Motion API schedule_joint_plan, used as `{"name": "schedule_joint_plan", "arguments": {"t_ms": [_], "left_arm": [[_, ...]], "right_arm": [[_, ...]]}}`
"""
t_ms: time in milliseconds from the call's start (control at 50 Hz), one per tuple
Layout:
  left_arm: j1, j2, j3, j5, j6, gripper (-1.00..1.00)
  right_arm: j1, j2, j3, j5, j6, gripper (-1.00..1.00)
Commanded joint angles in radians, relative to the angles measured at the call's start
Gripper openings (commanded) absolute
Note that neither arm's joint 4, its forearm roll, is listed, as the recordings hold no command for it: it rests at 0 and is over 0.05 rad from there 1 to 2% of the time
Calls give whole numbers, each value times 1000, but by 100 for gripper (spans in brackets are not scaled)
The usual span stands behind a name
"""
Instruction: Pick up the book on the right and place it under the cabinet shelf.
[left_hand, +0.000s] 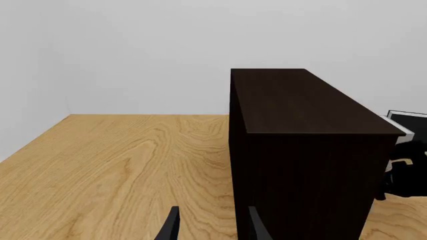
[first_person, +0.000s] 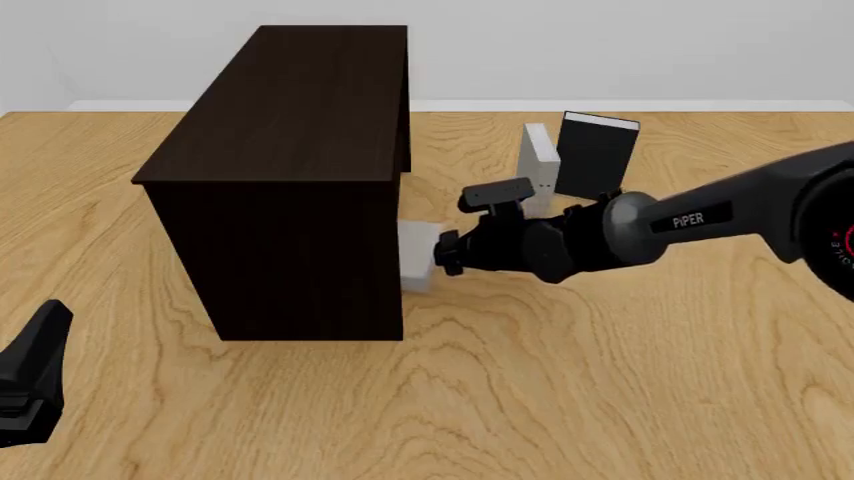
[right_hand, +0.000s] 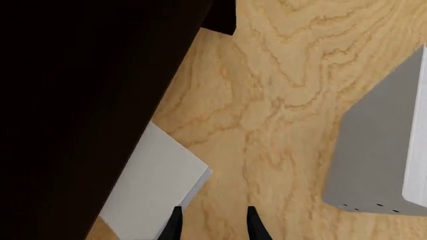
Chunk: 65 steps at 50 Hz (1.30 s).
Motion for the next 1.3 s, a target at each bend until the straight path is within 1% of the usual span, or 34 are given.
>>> {"name": "schedule_joint_plan", "arguments": {"t_ms": [20, 420, 600, 760, 840, 880, 980, 1200, 1300], "left_arm": [[-1, -1, -1, 3, 0, 100], [-1, -1, -1, 3, 0, 100], [-1, -1, -1, 3, 0, 100], [-1, -1, -1, 3, 0, 100], [-1, -1, -1, 3, 0, 100], [-1, -1, -1, 3, 0, 100], [-1, -1, -1, 3, 0, 100], [-1, -1, -1, 3, 0, 100], [-1, -1, -1, 3, 0, 100]], "right_arm": [[58, 43, -51, -29, 111, 100], [89, 67, -94, -9, 112, 100], [87, 59, -75, -18, 111, 100], [49, 22, -12, -54, 111, 100], [24, -56, 69, -101, 115, 100], [17, -123, 126, -132, 119, 100], [12, -242, 213, -158, 114, 100], [4, -407, 330, -180, 111, 100], [-2, -498, 375, -171, 105, 100]]}}
